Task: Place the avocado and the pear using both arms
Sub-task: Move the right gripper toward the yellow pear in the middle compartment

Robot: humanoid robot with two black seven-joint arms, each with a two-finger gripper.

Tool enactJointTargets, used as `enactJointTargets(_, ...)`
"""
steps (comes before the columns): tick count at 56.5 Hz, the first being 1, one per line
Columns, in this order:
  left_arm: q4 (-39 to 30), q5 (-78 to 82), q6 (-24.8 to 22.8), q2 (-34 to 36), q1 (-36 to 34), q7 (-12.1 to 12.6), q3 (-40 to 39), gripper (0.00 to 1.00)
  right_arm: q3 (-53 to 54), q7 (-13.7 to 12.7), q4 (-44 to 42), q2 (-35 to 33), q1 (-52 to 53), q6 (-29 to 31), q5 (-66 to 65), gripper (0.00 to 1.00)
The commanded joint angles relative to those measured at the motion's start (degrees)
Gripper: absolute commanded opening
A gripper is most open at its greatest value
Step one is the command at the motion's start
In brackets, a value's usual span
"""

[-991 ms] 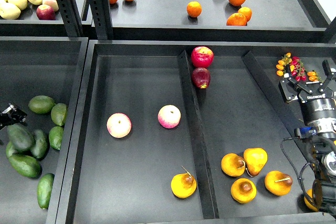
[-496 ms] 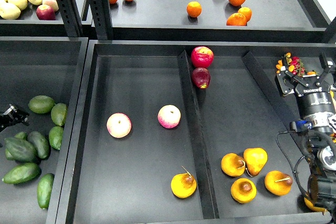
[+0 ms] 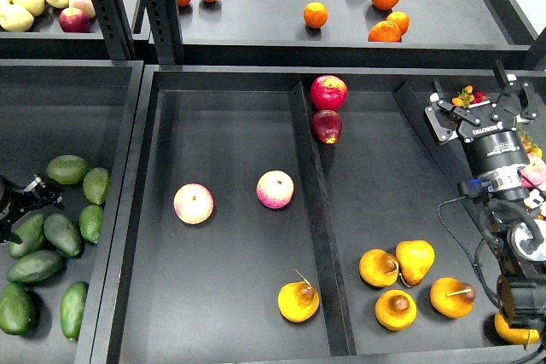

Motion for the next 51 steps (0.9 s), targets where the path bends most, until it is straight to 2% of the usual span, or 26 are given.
enactJointTargets(1, 0.1, 0.0, 0.0, 0.0, 0.0, 0.0, 0.0, 0.97, -7.1, -8.8, 0.4, -6.0, 4.4, 0.0, 0.1, 1.0)
enactJointTargets(5, 0.0, 0.0, 0.0, 0.0, 0.0, 0.0, 0.0, 0.97, -9.5, -12.5, 1.1, -8.3, 7.1, 0.0, 0.4, 1.0)
enactJointTargets(7, -0.1, 0.0, 0.0, -0.1, 0.0, 0.0, -0.1, 0.98, -12.0, -13.5, 1.2, -10.1, 9.3, 0.0, 0.5, 1.0)
enactJointTargets(14, -0.3, 0.0, 0.0, -0.2, -0.4, 0.0, -0.3, 0.98, -19.5, -13.5, 2.4, -14.0, 13.2, 0.0, 1.5, 1.0)
enactJointTargets(26, -0.5, 0.0, 0.0, -0.5, -0.6, 0.0, -0.4, 0.98, -45.2, -13.5, 6.7, -20.9, 26.9, 0.0, 3.2, 1.0)
enactJointTargets(39, -0.7, 0.1, 0.0, -1.3, -0.2, 0.0, -0.4, 0.97, -66.1, -13.5, 8.9, -20.6, 40.3, 0.0, 2.8, 1.0)
enactJointTargets(51, -0.9, 0.1, 0.0, -2.4, 0.0, 0.0, -0.7, 0.98, -79.2, -13.5, 10.0, -18.0, 45.3, 0.0, -0.2, 1.0)
